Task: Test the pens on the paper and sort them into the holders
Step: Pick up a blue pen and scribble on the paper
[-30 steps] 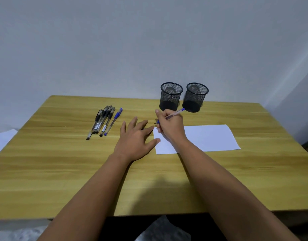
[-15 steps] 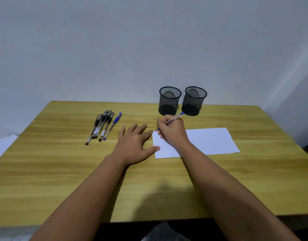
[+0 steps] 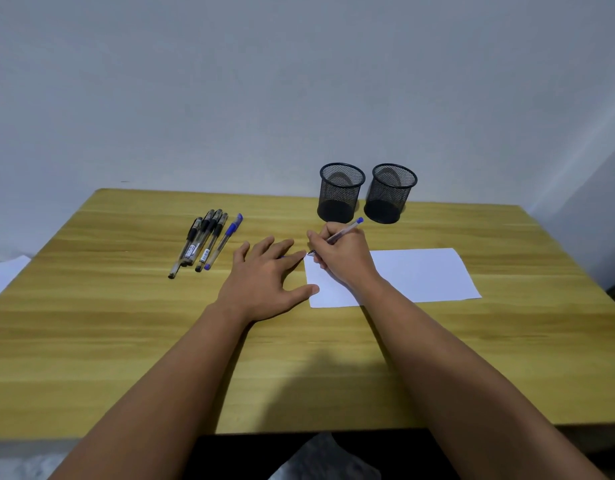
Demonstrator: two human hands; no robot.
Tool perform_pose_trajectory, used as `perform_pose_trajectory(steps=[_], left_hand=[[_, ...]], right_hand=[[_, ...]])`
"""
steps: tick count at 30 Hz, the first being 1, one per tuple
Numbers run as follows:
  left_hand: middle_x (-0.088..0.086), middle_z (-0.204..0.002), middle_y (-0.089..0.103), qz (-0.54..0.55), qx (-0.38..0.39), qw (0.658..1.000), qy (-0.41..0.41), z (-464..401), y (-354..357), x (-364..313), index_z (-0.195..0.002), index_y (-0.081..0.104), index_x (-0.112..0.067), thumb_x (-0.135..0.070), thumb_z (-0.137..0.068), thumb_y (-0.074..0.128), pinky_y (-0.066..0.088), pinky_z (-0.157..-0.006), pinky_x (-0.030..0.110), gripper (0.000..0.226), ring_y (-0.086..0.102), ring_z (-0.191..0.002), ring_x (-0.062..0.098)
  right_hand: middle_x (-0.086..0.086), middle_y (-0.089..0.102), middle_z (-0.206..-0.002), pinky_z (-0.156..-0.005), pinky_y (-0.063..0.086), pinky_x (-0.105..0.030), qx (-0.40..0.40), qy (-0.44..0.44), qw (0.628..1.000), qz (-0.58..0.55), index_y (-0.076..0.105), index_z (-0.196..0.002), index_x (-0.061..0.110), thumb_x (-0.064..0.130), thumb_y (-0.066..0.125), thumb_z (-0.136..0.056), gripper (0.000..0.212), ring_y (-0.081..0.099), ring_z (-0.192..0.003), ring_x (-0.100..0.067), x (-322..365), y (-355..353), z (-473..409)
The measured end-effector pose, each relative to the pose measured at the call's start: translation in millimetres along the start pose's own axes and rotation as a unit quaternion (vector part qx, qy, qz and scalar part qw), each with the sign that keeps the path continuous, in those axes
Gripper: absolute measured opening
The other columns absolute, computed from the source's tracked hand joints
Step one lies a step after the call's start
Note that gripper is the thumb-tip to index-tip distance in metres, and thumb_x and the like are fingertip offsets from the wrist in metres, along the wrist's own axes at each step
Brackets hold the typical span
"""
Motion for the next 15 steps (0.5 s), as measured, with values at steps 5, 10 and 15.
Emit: perform_pose_trajectory(steps=[5,10,15], left_hand=[[-0.014,-0.162,0.032,0.007,-0.001,1.000,-0.002,-0.2,-0.5,0.6,-0.149,0.040,-0.049,-0.089,-0.080,0.036,0.011,-0.122,0.055,0.080,0.019,-0.154,0.018],[-0.014,-0.163,0.031,0.005,0.002,1.000,-0.001,-0.1,0.4,0.8,-0.149,0.040,-0.048,-0.090,-0.079,0.034,0.010,-0.122,0.055,0.082,0.018,-0.154,0.018],[-0.014,-0.163,0.032,0.005,-0.001,1.000,0.000,-0.9,0.4,1.1,-0.149,0.041,-0.048,-0.090,-0.079,0.034,0.011,-0.122,0.056,0.082,0.019,-0.154,0.018]], right_hand=[[-0.019,0.067,-0.064,-0.054,0.053,-0.035,0.001,-0.006,1.000,0.011,0.063,-0.072,0.005,0.022,0.073,-0.100,0.034,0.067,-0.053,-0.020,-2.1,1.3,-1.2],[-0.025,0.066,-0.066,-0.054,0.054,-0.035,-0.008,-0.003,1.000,-0.008,0.060,-0.071,0.003,0.020,0.071,-0.100,0.035,0.067,-0.054,-0.023,-3.4,-1.2,-2.3],[-0.023,0.065,-0.064,-0.054,0.055,-0.037,-0.019,-0.006,1.000,0.007,0.059,-0.072,0.002,0.022,0.070,-0.101,0.037,0.067,-0.053,-0.021,-2.6,-0.8,-2.3]])
Point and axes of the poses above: each hand's wrist, its own z-axis away from the middle knuckle, its own y-axis out of the palm, x = y × z, the point moved 8 cm from there along -z, towards the middle knuckle
